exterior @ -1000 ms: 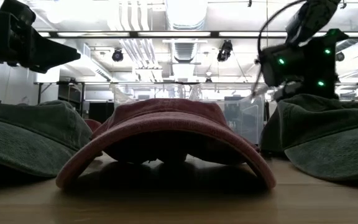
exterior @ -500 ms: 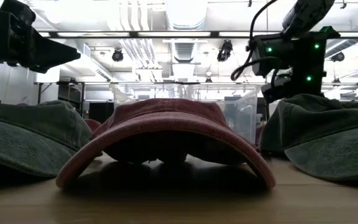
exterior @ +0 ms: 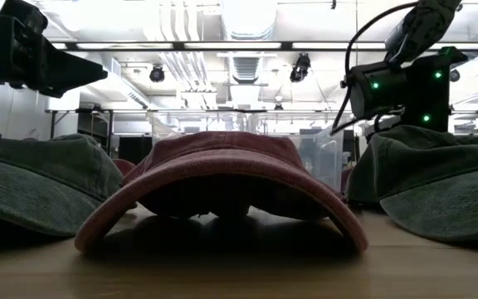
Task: Pick & Place hat
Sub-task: Put the top right red cap into the right transparent bin
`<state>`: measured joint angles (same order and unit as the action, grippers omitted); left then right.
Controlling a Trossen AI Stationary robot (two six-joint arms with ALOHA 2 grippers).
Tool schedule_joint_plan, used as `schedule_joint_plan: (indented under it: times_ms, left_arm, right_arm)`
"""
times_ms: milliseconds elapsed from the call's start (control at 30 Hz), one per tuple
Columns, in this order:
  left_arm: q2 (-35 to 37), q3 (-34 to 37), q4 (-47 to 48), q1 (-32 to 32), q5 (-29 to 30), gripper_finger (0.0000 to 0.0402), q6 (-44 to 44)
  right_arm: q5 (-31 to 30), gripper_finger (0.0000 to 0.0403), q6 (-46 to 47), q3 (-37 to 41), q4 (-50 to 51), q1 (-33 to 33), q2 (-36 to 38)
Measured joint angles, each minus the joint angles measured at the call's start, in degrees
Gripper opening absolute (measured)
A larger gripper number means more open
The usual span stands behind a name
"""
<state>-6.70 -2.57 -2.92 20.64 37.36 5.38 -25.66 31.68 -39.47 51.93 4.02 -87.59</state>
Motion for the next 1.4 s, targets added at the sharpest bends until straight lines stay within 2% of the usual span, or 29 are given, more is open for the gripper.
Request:
schedule_joint_plan:
  times_ms: [67,167,733,1100,1233,1400]
  left_arm:
    - [0.0,0.0,0.0,0.0,0.0,0.014,0.0]
    - [0.0,0.0,0.0,0.0,0.0,0.014,0.8]
    - [0.0,0.0,0.0,0.0,0.0,0.014,1.2]
    - [0.0,0.0,0.0,0.0,-0.2,0.014,1.0]
    - [0.0,0.0,0.0,0.0,-0.2,0.014,0.9]
    - [0.0,0.0,0.0,0.0,-0.1,0.014,0.9]
  right_arm:
    - [-2.9,0.0203,2.7,0.4,-0.2,0.4,0.0]
    - [-3.8,0.0203,4.2,0.9,-0.8,1.5,0.0]
    - [-7.3,0.0203,0.7,3.2,-8.8,6.2,0.1]
    - [-5.3,0.0203,-5.2,3.2,-9.1,6.4,0.1]
    - [-1.9,0.0203,-5.5,2.9,-7.1,6.2,0.2]
    - [-0.8,0.0203,-6.4,3.0,-5.8,5.2,0.2]
